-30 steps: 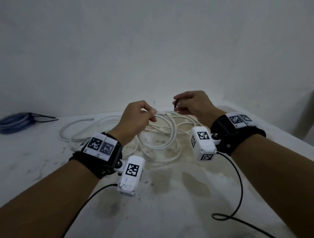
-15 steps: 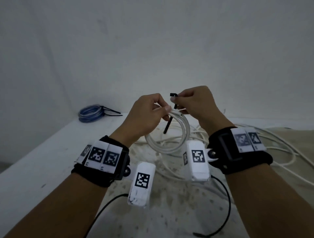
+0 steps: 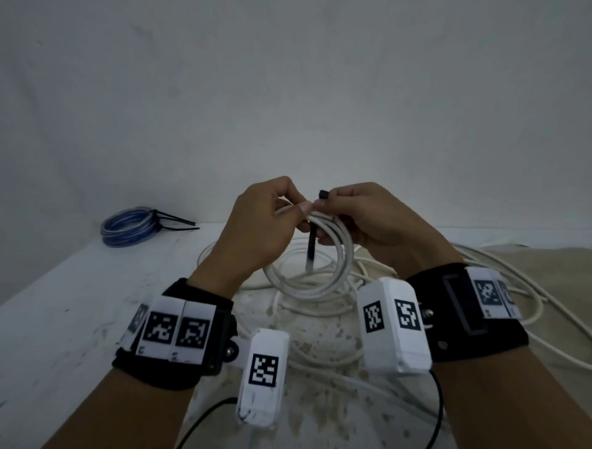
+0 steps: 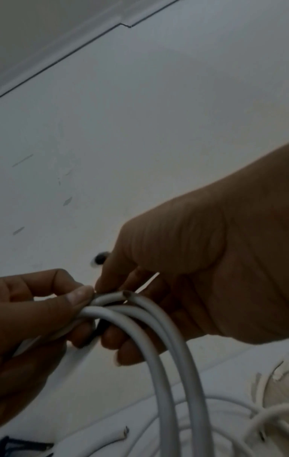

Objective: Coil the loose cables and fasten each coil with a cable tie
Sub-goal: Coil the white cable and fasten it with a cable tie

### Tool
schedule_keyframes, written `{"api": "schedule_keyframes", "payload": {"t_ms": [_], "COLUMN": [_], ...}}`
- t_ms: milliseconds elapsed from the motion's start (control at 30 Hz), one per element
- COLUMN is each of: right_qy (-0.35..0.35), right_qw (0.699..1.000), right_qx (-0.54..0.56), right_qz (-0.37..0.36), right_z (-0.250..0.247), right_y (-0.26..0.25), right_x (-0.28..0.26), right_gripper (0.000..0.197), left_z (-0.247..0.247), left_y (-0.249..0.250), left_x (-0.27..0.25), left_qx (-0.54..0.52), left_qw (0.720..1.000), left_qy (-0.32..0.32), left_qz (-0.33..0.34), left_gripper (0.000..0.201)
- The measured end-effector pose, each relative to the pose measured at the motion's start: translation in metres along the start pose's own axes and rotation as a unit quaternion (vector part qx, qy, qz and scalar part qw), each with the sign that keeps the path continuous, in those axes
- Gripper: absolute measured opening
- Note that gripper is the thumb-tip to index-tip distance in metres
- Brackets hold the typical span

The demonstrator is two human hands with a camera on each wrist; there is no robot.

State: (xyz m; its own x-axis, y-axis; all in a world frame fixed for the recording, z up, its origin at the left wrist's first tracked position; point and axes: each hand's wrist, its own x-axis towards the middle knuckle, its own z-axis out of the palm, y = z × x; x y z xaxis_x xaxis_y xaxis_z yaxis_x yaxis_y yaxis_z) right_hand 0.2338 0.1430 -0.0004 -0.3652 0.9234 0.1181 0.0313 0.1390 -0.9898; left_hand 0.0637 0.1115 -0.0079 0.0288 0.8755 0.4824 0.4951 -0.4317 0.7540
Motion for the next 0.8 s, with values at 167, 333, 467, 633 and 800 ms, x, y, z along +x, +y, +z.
{"api": "schedule_keyframes", "payload": {"t_ms": [167,333,467,633,800], "right_qy": [-0.014,-0.006,0.028,0.008,-0.012], "right_qw": [1.000,1.000,0.999,0.999,0.996], "right_qx": [0.009,-0.002,0.023,0.041,0.060], "right_qz": [-0.008,-0.025,-0.032,-0.032,-0.061], "right_z": [0.009,0.021,0.023,0.023,0.028], "right_y": [-0.004,0.000,0.002,0.000,0.000], "right_x": [0.000,0.002,0.004,0.003,0.003], "right_gripper": [0.024,0.024,0.020,0.018,0.010], "left_z": [-0.007,-0.008,-0.010,-0.010,-0.012], "left_y": [-0.002,-0.008,-0.006,-0.005,-0.007], "left_x": [0.002,0.002,0.003,0.003,0.004], "left_qx": [-0.019,-0.020,-0.028,-0.017,0.020], "left_qw": [1.000,0.999,0.998,0.997,0.992], "left_qy": [0.022,0.037,0.055,0.074,0.124], "left_qz": [-0.002,-0.014,-0.011,-0.009,0.005], "left_gripper": [0.016,0.013,0.012,0.012,0.014]}}
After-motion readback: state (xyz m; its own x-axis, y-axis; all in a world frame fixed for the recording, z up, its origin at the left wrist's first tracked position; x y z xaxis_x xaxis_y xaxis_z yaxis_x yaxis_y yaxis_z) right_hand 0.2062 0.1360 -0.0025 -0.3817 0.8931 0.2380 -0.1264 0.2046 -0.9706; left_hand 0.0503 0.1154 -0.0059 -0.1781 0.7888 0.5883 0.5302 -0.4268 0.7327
